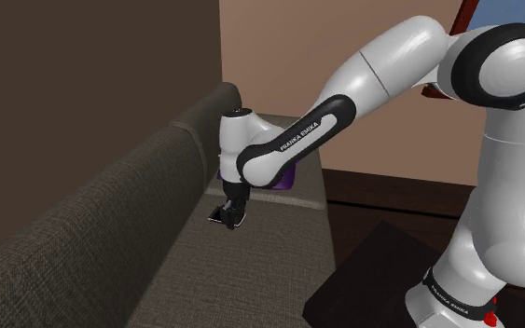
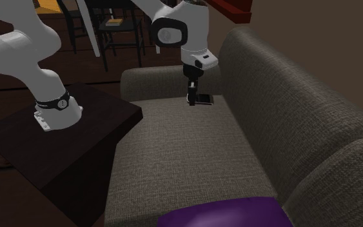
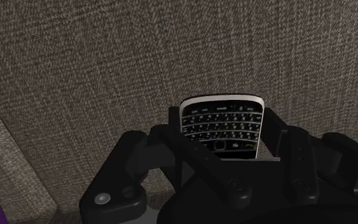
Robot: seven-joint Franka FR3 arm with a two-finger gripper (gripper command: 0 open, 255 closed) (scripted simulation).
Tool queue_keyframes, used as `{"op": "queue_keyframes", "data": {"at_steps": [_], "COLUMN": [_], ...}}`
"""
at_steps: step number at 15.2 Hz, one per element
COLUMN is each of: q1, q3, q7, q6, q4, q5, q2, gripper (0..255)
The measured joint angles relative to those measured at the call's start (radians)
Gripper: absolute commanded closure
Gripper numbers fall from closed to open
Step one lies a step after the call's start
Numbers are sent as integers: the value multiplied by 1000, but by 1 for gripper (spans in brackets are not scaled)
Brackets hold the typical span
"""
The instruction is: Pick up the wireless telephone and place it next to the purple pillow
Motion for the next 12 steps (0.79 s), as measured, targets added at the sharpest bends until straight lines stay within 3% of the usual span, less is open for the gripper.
{"op": "queue_keyframes", "data": {"at_steps": [12], "q1": [-199], "q3": [-84], "q7": [-320], "q6": [41], "q4": [-134], "q5": [65], "q2": [-98], "gripper": [255]}}
